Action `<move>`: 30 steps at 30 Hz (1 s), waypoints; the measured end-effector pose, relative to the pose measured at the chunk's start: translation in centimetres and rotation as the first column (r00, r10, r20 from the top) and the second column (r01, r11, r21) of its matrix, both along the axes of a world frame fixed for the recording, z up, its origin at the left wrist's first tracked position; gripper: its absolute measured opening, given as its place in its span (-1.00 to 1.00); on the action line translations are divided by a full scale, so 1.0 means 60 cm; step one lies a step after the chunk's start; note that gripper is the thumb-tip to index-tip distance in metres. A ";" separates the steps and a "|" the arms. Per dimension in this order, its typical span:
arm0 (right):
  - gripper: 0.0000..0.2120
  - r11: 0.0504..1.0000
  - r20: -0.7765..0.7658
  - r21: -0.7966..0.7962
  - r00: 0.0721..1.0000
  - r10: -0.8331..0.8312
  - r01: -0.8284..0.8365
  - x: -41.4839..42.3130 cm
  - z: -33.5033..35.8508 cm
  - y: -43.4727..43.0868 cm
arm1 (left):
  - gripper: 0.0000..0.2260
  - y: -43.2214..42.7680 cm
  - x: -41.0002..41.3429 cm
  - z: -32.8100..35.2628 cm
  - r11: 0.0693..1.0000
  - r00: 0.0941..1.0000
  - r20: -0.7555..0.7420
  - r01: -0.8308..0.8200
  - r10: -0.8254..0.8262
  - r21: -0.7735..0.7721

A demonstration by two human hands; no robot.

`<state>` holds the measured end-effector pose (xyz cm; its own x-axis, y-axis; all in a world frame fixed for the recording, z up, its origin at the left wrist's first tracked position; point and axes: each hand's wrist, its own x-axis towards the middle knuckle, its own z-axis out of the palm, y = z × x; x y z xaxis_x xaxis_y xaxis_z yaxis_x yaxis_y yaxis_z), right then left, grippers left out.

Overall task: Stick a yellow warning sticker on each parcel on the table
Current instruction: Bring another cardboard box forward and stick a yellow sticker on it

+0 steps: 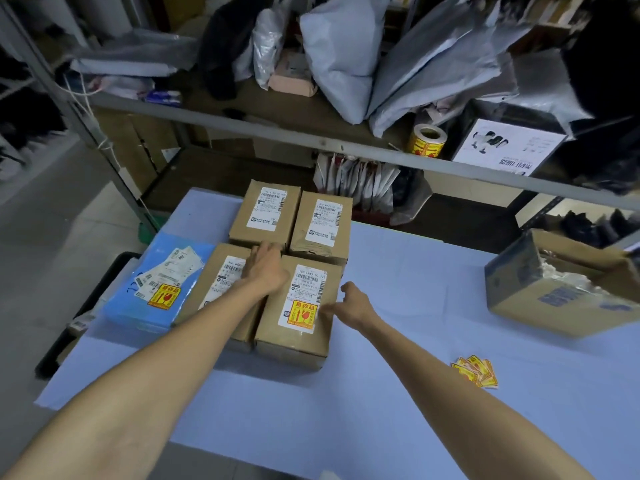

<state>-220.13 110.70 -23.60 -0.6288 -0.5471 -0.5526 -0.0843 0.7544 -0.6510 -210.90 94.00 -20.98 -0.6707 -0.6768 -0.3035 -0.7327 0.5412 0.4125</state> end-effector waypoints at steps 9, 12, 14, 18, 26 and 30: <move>-0.54 1.000 -0.146 0.010 0.989 -0.019 0.020 -0.128 0.008 -0.075 | -0.53 -0.016 -0.132 -0.006 0.997 0.999 0.012 0.049 -0.049 0.057; -0.57 0.999 -0.122 -0.015 0.992 -0.043 0.041 -0.157 -0.001 -0.106 | -0.49 -0.020 -0.159 -0.019 0.998 0.999 0.053 0.000 -0.004 0.058; -0.56 0.996 -0.078 -0.033 0.993 -0.086 0.084 -0.169 -0.011 -0.127 | -0.47 -0.020 -0.171 -0.026 0.998 0.998 0.030 -0.054 0.053 0.045; -0.50 0.987 0.010 -0.021 0.988 -0.156 0.157 -0.172 -0.035 -0.149 | -0.41 -0.022 -0.184 -0.036 0.993 0.994 -0.003 -0.110 0.110 0.047; -0.58 0.940 -0.023 -0.164 0.952 -0.306 0.298 -0.215 -0.038 -0.109 | -0.31 -0.022 -0.221 -0.038 0.964 0.956 -0.210 -0.157 0.203 0.216; -0.54 0.919 -0.061 -0.222 0.936 -0.346 0.325 -0.241 -0.013 -0.044 | -0.39 0.013 -0.246 -0.042 0.913 0.926 -0.269 -0.153 0.267 0.378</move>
<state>-234.61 108.08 -24.36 -0.8401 -0.3890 -0.3781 0.0800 0.6005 -0.7956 -225.68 94.80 -23.49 -0.6221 -0.7029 -0.3447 -0.6184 0.1712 0.7670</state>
